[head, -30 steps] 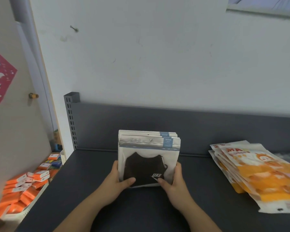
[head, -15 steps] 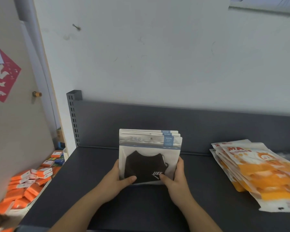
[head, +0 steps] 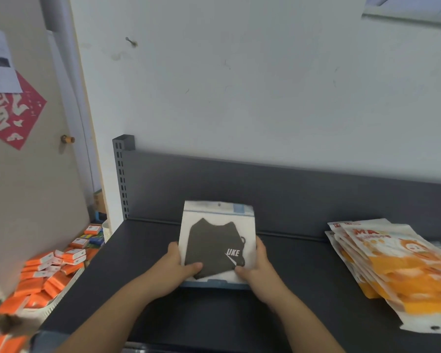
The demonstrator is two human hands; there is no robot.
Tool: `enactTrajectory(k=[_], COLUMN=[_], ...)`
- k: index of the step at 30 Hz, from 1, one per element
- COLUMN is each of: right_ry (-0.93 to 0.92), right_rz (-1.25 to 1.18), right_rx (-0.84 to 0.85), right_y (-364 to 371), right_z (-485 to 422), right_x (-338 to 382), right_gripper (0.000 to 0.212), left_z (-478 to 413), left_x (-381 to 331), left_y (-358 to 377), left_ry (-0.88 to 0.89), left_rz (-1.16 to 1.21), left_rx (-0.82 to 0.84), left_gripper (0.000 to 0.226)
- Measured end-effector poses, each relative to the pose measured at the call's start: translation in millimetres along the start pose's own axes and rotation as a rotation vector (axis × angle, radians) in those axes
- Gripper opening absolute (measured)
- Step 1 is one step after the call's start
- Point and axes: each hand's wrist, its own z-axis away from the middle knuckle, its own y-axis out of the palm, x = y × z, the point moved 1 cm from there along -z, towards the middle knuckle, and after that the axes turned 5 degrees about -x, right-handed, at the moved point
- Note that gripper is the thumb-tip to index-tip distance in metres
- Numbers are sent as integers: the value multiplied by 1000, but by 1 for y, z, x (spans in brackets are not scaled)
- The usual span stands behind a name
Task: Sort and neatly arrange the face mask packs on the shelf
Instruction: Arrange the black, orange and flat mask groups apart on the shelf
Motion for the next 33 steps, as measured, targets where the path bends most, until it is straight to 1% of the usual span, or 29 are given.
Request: enactTrajectory(k=[2,4,5,7,9,10,12,15,17,20,25,28,33], right_ry=[60,130,162,204,206,193,167,140,128,94,20,2,-9], right_rz=[102,195,248,332,446,508,618,670,681,706,765,781,804], right_rx=[31,30,24,7,-31,-58,-90,-112,-126,-159,-224,-203,-207], right_y=[7,12,15,23,29,32,36,40,41,42,46,45,46], right_z=[-1,-2,-3,-5,-5,-4,-2,-2,-3,0,5,3,3], right_x=[1,5,8,15,17,17,15,9,7,7,3,1,-4], right_gripper=[74,80,80,77,81,82,79,75,75,76,73,71,70], left_z=[-1,-1,0,2,1,0,-4,-13,-14,-13,-13,-13,-13], left_x=[5,7,7,5,5,6,12,19,19,23,27,29,29], left_y=[0,1,2,6,10,12,14,16,17,19,23,24,23], left_ry=[-69,-94,-97,-88,-47,-38,-56,-87,-57,46,104,145,139], left_rz=[-31,-92,-136,-268,-473,-538,-537,-496,-482,-441,-535,-582,-597], left_rx=[-43,-80,-94,-144,-219,-244,-260,-282,-291,-277,-261,-265,-255], left_gripper=[45,43,42,44,46,48,56,84,89,79,62,57,56])
